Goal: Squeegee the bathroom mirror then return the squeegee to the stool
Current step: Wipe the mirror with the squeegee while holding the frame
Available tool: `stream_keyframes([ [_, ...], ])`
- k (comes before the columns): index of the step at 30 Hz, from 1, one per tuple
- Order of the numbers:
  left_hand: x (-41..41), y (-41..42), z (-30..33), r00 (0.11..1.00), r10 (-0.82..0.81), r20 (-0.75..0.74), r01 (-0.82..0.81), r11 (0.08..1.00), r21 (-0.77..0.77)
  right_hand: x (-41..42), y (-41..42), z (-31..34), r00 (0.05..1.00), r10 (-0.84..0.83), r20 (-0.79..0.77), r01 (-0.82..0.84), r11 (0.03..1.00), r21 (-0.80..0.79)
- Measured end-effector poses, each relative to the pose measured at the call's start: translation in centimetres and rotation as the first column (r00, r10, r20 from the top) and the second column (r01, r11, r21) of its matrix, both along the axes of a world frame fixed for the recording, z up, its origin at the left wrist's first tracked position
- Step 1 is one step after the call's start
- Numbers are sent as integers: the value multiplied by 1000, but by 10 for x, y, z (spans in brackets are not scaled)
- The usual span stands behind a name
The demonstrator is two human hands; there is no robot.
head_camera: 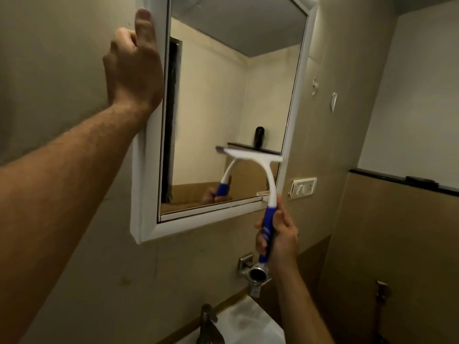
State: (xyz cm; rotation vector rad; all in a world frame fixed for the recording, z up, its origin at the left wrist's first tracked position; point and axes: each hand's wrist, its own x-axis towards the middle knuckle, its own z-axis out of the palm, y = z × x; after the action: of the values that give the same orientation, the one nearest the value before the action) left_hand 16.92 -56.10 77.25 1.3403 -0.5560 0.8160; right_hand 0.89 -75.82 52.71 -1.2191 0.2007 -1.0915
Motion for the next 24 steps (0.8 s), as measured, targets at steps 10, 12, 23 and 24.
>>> stream_keyframes([
  [10,-13,5,-3,1000,-9,7,9,999,33,-8,-16,41,999,21,-31,-24,996,-81],
  [12,-16,6,-2,1000,23,-12,-22,999,47,1,-22,89,999,21,46,-17,995,-98],
  [23,-21,8,-1,999,49,-8,-49,998,48,11,-37,92,979,181,-96,-183,983,-11],
  [24,-20,7,-2,998,61,1,-61,997,46,10,-40,96,978,181,-107,-186,982,-35],
])
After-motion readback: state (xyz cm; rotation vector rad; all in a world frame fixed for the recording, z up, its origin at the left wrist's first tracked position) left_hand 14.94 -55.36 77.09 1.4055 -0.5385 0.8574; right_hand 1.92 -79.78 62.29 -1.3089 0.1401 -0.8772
